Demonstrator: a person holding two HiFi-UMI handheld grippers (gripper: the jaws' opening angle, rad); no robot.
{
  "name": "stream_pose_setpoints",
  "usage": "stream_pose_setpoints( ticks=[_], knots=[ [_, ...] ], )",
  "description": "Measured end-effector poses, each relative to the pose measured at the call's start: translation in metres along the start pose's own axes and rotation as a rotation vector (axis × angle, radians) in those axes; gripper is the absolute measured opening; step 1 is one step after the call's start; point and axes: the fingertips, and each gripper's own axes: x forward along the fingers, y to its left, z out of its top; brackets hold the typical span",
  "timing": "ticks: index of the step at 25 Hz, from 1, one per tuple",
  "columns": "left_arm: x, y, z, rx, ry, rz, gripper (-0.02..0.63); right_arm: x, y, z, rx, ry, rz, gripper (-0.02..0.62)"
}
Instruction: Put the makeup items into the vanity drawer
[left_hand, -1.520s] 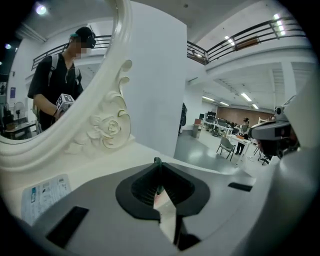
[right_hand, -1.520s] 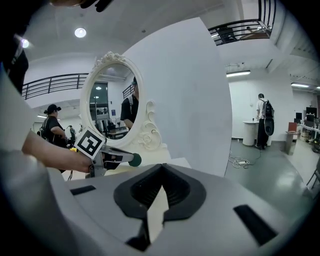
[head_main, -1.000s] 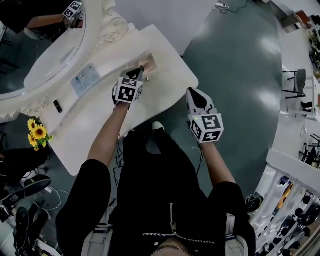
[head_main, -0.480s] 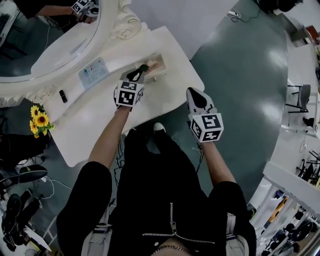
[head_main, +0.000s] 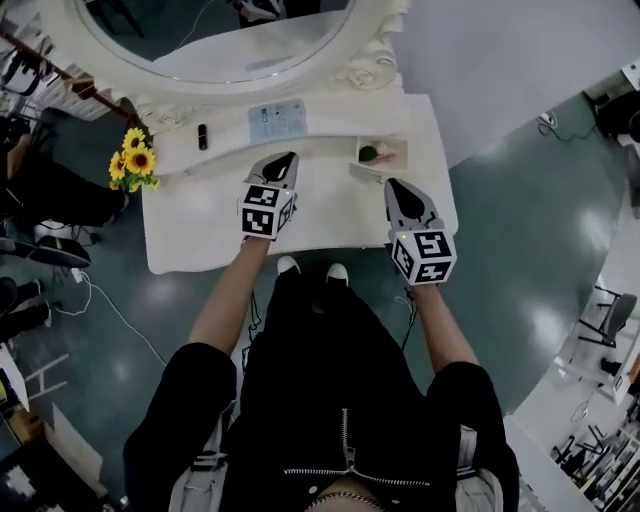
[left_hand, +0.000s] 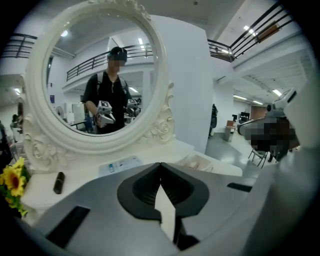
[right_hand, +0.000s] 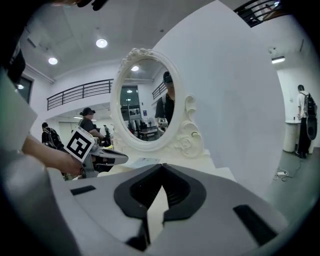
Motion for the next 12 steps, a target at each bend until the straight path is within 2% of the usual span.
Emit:
stream_pose_setpoints(
  ticks=[4,12],
  knots=[
    [-0.062,0.052,-0.005,-0.056,-0.046,0.138,0.02,0.041,0.046,0.022,-0.06,-0.014,0.122,0.005],
    [-0.163,0.116,0.002,-0.118,-0.141,0.281,0.02,0.071,0.125,0.066,-0.152,-0.064,0.225,0.005]
  ],
)
